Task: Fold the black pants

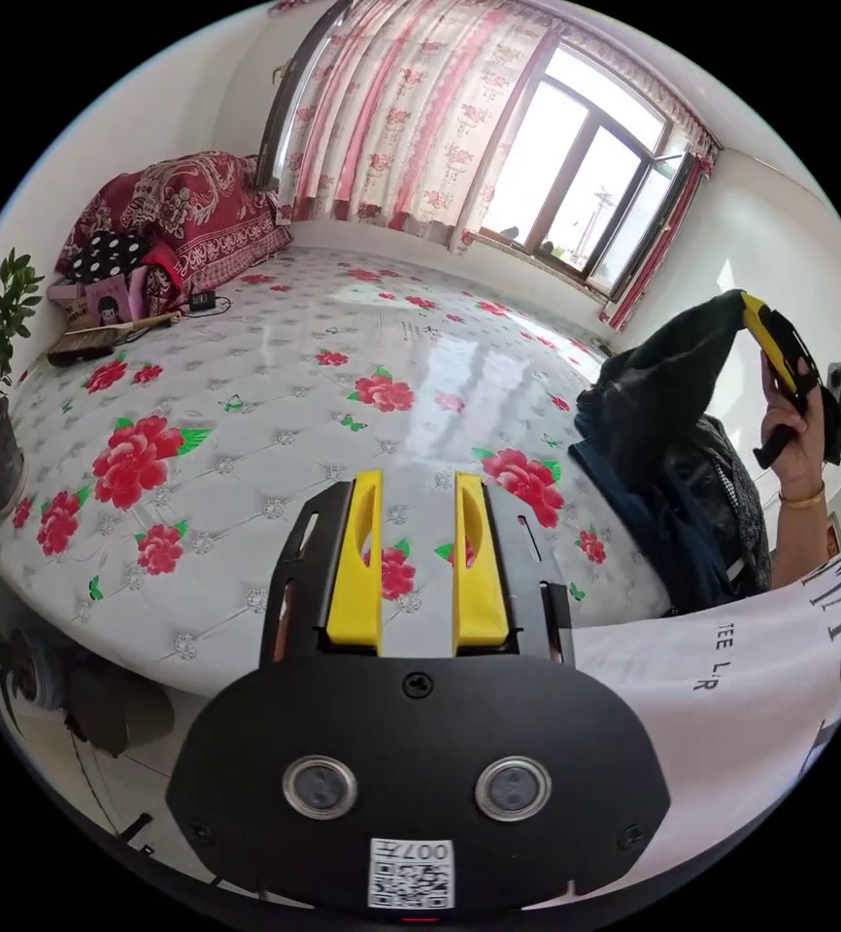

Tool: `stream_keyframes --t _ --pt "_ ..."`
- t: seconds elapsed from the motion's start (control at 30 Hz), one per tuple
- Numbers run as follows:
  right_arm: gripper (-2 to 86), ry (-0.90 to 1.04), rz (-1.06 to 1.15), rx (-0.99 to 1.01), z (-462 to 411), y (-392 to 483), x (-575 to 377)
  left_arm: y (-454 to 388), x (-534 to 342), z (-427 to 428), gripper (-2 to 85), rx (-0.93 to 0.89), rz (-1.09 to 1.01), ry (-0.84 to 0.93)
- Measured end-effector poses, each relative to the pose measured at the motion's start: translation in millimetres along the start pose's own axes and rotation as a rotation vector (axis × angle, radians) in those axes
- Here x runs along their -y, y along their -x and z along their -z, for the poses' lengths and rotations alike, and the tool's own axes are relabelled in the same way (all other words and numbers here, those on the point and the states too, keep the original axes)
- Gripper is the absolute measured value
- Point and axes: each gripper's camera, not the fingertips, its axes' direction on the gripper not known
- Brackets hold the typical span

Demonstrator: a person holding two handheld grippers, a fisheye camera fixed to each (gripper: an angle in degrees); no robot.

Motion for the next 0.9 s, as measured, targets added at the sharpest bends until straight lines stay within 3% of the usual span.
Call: stream_keyframes --t 0.1,0.17,0.3,0.4,0.5,0.67,0.77,0.9 --pt "0.8 0.164 -0.013 0.252 -124.2 61.3 -12.1 35.9 -2.2 9.6 11.2 0.061 0.031 0.000" --pt "1.3 0.393 0.058 0.426 -226.0 121.7 -31.9 59.9 -3.8 12.3 11.3 0.087 0.073 0.017" --pt "3.1 0.545 0.202 0.379 -307.7 176.5 -60.5 113.7 -15.6 13.4 12.3 0.223 0.172 0.106" --pt "4.8 0.550 0.234 0.226 -324.6 160.2 -72.7 148.0 -31.1 14.2 12.7 0.267 0.211 0.137" --pt "6.3 0.628 0.199 -0.072 -332.8 104.2 -99.0 180.5 -37.3 9.7 13.0 0.312 0.251 0.191" --pt "8.9 0.772 -0.082 -0.576 -306.3 -33.0 -134.9 229.3 -26.6 -2.4 14.1 0.319 0.322 0.225" --pt "10.1 0.818 -0.169 -0.751 -296.8 -78.3 -139.8 252.9 -10.6 -26.4 16.3 0.284 0.348 0.270" --pt "10.0 0.876 -0.209 -0.826 -316.0 -107.5 -152.1 273.3 17.4 -82.4 15.0 0.350 0.312 0.382"
